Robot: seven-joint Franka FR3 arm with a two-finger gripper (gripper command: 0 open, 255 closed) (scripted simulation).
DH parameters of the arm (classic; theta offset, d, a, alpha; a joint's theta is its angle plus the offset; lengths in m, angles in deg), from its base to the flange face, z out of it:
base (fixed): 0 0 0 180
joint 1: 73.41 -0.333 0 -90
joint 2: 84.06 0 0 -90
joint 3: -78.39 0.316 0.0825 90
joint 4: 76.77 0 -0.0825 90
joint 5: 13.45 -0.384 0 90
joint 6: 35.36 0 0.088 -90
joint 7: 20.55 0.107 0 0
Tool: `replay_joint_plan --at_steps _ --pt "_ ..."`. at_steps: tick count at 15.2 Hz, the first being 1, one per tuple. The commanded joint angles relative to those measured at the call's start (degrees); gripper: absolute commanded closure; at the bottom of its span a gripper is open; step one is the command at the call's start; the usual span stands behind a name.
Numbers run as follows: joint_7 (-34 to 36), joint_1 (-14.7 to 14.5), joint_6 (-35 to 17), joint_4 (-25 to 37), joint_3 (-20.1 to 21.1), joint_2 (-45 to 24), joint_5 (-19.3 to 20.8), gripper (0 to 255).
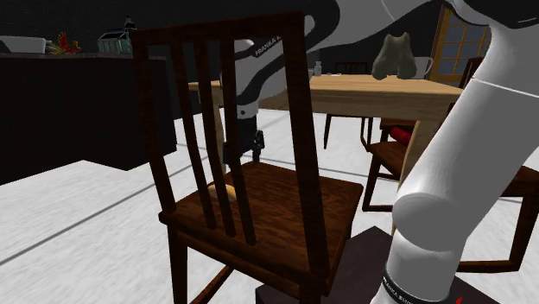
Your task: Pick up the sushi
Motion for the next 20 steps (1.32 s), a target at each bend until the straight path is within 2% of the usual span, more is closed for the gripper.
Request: replay_joint_plan --at_steps 1,5,12,14,15,20 --pt "-0.1 -1.2 -1.9 1.5 1.4 -3.0 0.1 0" --pt "-0.2 -2.9 -4.8 3.8 3.5 -7.8 0.9 0" --pt "0.9 -3.0 -10.8 1.0 3.5 -11.2 2.0 0" --pt "0.9 -3.1 -10.8 1.0 3.4 -11.2 2.0 0" --pt "0.9 -3.2 -10.1 2.0 3.4 -11.5 2.1 255" --pt "0.7 -3.0 -9.2 3.1 3.3 -11.8 2.2 255"
